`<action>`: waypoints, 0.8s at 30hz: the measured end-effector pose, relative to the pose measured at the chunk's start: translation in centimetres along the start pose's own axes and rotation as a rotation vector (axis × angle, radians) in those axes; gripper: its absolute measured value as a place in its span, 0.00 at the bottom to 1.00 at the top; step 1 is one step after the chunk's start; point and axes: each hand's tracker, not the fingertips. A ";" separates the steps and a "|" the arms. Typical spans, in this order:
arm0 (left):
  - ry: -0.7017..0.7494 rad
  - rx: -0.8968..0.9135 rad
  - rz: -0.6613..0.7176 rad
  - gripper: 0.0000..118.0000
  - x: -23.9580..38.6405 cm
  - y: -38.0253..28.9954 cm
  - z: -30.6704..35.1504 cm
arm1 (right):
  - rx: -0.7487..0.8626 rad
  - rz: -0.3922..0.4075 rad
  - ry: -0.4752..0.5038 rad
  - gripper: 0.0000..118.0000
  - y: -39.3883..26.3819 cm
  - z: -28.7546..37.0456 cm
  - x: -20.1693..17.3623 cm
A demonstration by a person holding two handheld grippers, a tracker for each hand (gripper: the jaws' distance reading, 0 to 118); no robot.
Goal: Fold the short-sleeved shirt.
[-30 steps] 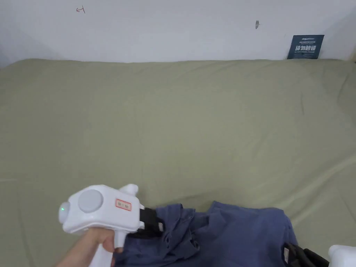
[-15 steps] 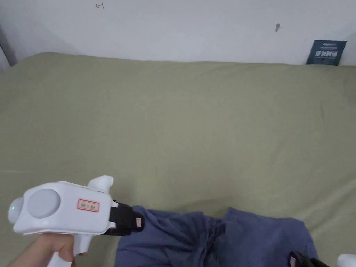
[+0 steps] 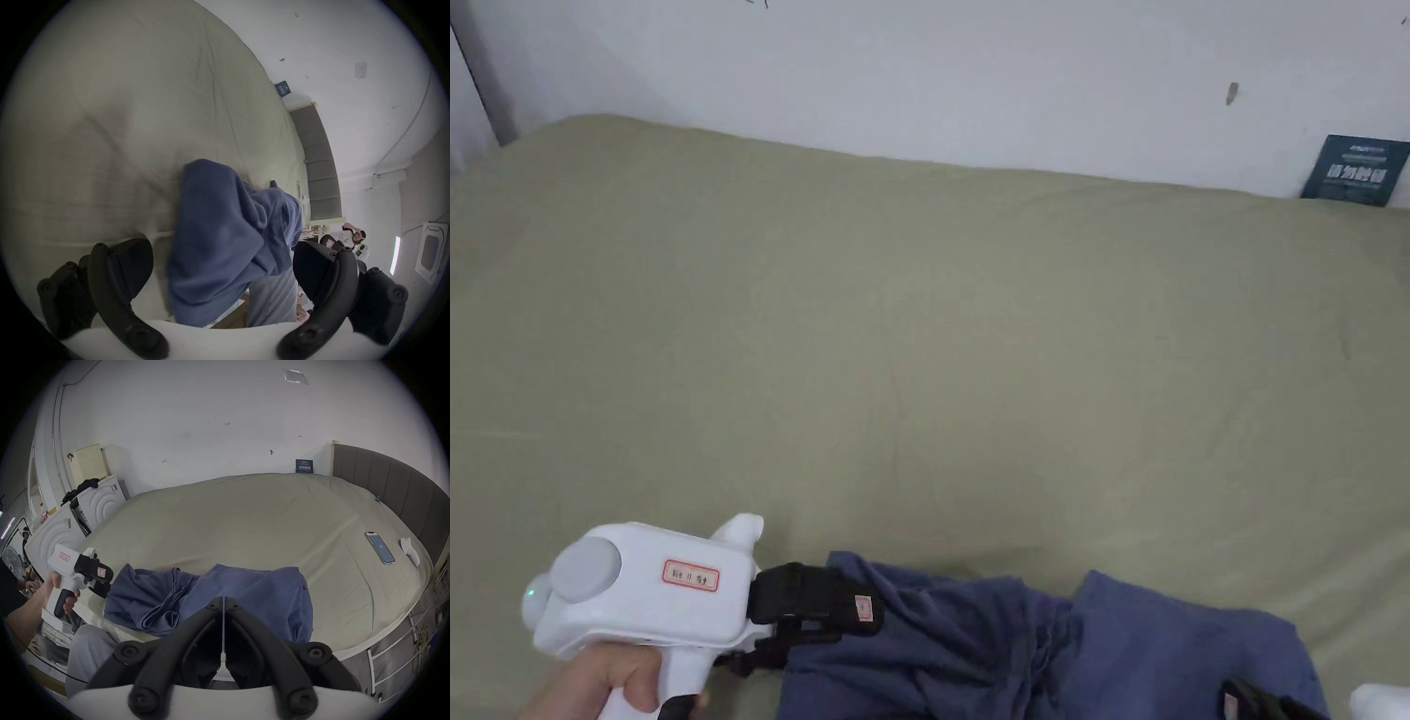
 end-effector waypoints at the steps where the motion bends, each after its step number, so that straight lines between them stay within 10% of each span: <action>1: -0.052 -0.011 -0.007 0.99 0.1 0.1 -0.3 | 0.001 0.001 -0.002 0.04 0.0 0.0 0.0; 4: -0.153 -0.023 0.067 0.95 -0.4 0.0 -1.0 | 0.000 -0.004 -0.006 0.04 -0.1 0.1 0.0; 5: -0.175 -0.036 0.075 0.78 -0.5 -0.1 -1.5 | -0.003 -0.006 -0.005 0.04 -0.2 0.1 0.0; 7: -0.063 -0.037 0.106 0.13 -1.5 -0.6 -2.6 | -0.006 -0.005 -0.006 0.04 -0.5 0.2 -0.2; 24: 0.262 0.197 0.028 0.08 4.4 -2.1 11.9 | 0.054 -0.033 0.052 0.04 -0.3 1.9 1.4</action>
